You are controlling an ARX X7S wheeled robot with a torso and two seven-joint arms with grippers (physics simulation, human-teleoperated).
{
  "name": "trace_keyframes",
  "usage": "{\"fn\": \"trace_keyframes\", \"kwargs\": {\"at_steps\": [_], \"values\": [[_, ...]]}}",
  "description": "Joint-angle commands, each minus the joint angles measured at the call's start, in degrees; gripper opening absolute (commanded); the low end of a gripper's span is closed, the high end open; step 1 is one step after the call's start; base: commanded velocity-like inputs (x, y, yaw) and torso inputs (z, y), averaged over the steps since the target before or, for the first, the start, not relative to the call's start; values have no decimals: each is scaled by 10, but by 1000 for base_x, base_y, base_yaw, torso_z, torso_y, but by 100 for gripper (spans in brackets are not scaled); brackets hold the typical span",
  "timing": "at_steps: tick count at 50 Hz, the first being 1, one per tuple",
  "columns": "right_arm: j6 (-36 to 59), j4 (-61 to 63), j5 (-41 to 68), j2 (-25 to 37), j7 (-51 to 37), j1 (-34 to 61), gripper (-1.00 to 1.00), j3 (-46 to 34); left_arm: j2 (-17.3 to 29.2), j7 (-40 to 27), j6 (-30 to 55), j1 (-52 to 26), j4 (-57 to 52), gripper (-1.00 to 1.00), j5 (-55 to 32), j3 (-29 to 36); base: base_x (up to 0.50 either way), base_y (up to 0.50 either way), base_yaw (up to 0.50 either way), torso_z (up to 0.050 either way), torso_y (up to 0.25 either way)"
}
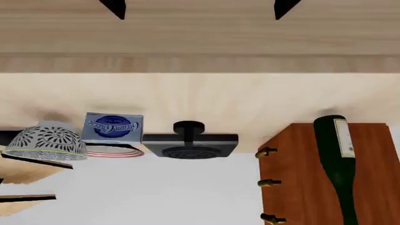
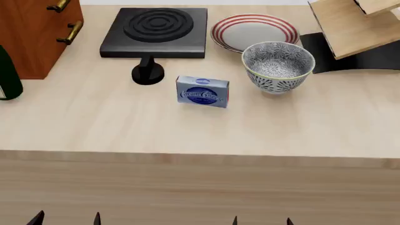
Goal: Pick up the cream cheese and put it in the bowl.
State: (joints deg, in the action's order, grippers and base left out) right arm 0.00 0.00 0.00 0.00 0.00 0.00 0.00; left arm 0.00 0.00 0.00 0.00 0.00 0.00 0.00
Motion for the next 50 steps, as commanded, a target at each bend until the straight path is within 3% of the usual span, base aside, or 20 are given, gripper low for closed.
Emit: {"fn": "trace_keyframes", "kwargs": {"at_steps": [1, 19, 50], "values": [[-8, -11, 18, 18, -23, 4, 100, -23, 50, -59, -9, -5, 9, 100, -50, 60, 0, 0, 0, 0, 0], [0, 11, 40, 41, -38, -7, 100, -47, 65, -74, -1, 2, -4, 100, -56, 74, 0, 0, 0, 2, 0], [-6, 26, 52, 63, -64, -13, 100, -71, 87, -80, 21, 10, -36, 100, -76, 92, 0, 0, 0, 50, 0]]}}
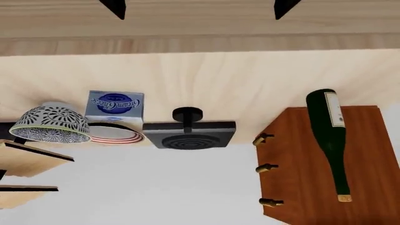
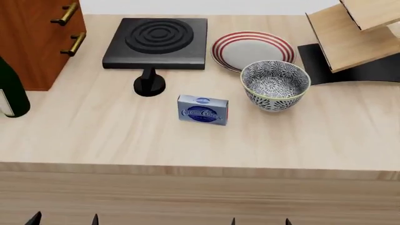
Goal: Pick up the cream cheese and put it in the bowl.
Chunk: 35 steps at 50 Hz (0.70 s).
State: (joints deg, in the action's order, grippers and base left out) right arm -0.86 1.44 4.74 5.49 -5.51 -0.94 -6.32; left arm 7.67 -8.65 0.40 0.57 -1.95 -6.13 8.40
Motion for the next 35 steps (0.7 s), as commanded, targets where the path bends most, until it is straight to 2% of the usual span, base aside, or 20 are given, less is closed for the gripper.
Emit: {"fn": "trace_keyframes", "kwargs": {"at_steps": [1, 19, 35], "values": [[3, 11, 4, 9, -10, -3, 100, -9, 10, 4, 17, 5, -19, 100, -14, 8, 0, 0, 0, 50, 0], [25, 22, 19, 19, -20, -3, 100, -17, 18, -7, 19, 11, -39, 100, -26, 7, 0, 0, 0, 50, 0], [34, 71, 34, 30, -32, -19, 100, -16, 27, -14, 40, 11, -69, 100, -38, 7, 483, 0, 0, 0, 0]]}}
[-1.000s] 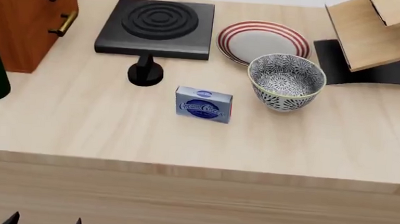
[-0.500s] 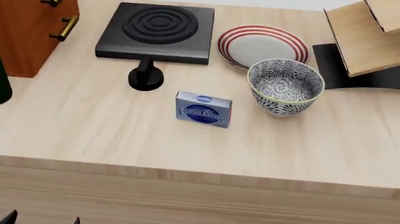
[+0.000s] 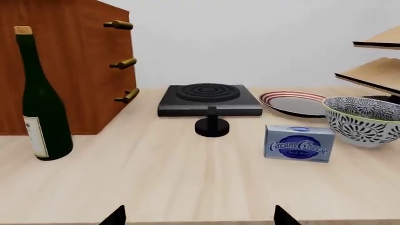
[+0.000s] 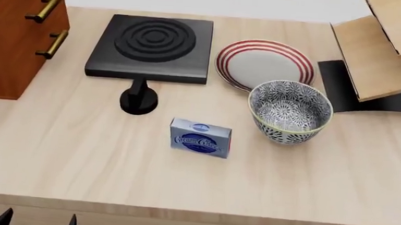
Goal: Pick up the cream cheese and put it in the bowl.
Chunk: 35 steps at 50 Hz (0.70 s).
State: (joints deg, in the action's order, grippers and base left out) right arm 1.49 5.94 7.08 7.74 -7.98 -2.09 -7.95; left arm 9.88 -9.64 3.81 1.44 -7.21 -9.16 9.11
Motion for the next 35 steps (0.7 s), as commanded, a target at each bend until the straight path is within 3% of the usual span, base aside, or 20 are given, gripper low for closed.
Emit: {"fn": "trace_keyframes", "kwargs": {"at_steps": [1, 10, 29, 35], "values": [[11, 29, 9, 8, -9, -9, 100, 0, 6, -3, 7, 3, -17, 100, -10, 0, 500, 0, 0, 0, 0], [13, 47, 15, 14, -14, -15, 100, -1, 8, -7, 6, 0, -14, 100, -12, 2, 500, -39, 0, 0, 0], [6, 57, 12, 23, -24, -19, 100, -9, 19, -12, 3, 3, -23, 100, -28, 4, 475, -311, 0, 0, 0], [-10, 60, 3, 26, -27, -25, 100, -16, 23, -13, 5, 4, -29, 100, -37, 0, 430, 63, 0, 0, 0]]}}
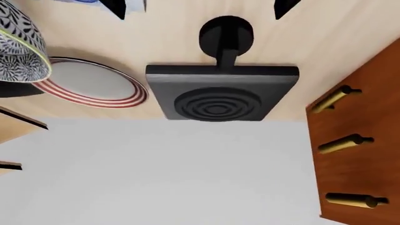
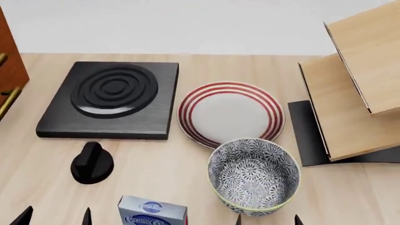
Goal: Pick up the cream cheese and put it in the bowl.
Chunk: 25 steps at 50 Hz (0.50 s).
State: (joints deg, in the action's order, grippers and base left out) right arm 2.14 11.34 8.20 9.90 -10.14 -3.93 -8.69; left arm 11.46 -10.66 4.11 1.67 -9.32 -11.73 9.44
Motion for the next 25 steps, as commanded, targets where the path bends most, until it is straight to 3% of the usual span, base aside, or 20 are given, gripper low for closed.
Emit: {"fn": "trace_keyframes", "kwargs": {"at_steps": [1, 9, 25], "values": [[-17, 7, -8, 5, -4, -8, 100, -9, 9, -7, 6, 0, -11, 100, -9, -5, 227, 137, 0, 0, 0], [-17, 18, -14, 7, -17, -11, 100, -8, 14, -8, 10, -3, -12, 100, -17, -10, 102, 412, 0, 0, 2], [-19, 50, 0, 20, -20, -28, 100, -5, 22, -14, 11, -1, -24, 100, -23, -11, -1, -3, 0, 0, 0]]}}
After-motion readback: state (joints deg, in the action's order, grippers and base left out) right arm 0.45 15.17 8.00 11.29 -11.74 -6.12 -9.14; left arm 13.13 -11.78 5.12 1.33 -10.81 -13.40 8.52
